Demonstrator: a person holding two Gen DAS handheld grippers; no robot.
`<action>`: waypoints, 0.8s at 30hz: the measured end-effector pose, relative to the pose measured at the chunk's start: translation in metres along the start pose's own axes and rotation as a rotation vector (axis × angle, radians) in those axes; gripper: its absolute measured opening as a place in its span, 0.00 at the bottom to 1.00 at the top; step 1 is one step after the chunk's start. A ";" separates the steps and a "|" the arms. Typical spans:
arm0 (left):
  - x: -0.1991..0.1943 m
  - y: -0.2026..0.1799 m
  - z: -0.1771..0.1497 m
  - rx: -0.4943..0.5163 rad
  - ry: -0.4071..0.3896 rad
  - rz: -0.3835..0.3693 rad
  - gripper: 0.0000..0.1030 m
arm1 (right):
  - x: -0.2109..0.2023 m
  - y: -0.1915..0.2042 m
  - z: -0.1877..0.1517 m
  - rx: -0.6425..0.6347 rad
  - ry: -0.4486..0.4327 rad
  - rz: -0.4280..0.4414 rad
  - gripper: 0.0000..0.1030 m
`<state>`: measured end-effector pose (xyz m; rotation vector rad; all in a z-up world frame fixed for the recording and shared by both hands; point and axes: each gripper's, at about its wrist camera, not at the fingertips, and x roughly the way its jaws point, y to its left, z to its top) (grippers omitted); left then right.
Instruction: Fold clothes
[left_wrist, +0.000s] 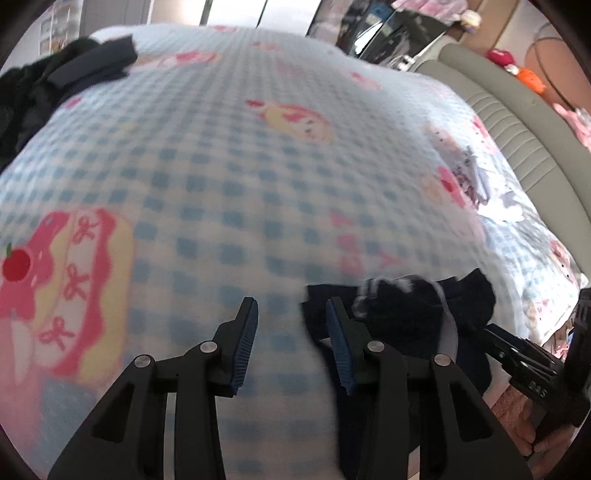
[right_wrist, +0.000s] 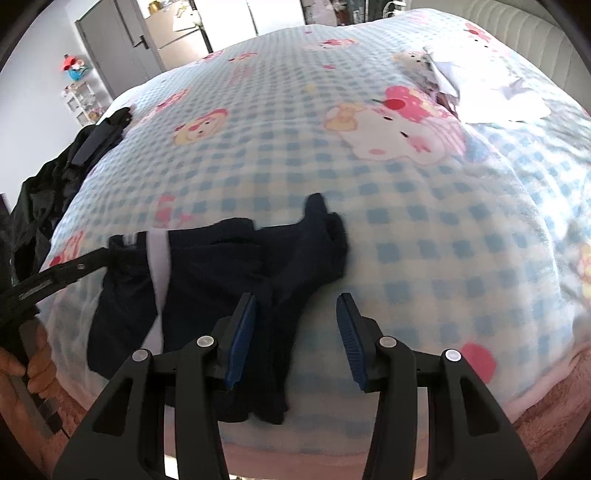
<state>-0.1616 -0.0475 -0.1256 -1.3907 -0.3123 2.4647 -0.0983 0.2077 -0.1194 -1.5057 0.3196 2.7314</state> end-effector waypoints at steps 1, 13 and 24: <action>-0.001 0.001 -0.001 -0.005 0.012 -0.012 0.37 | -0.001 0.004 -0.001 -0.012 0.001 0.009 0.45; -0.018 -0.017 -0.031 0.106 0.076 -0.072 0.29 | 0.014 0.010 -0.014 -0.043 0.049 -0.035 0.45; -0.002 -0.053 -0.021 0.226 0.003 -0.033 0.29 | 0.014 0.002 -0.012 -0.024 0.039 -0.009 0.46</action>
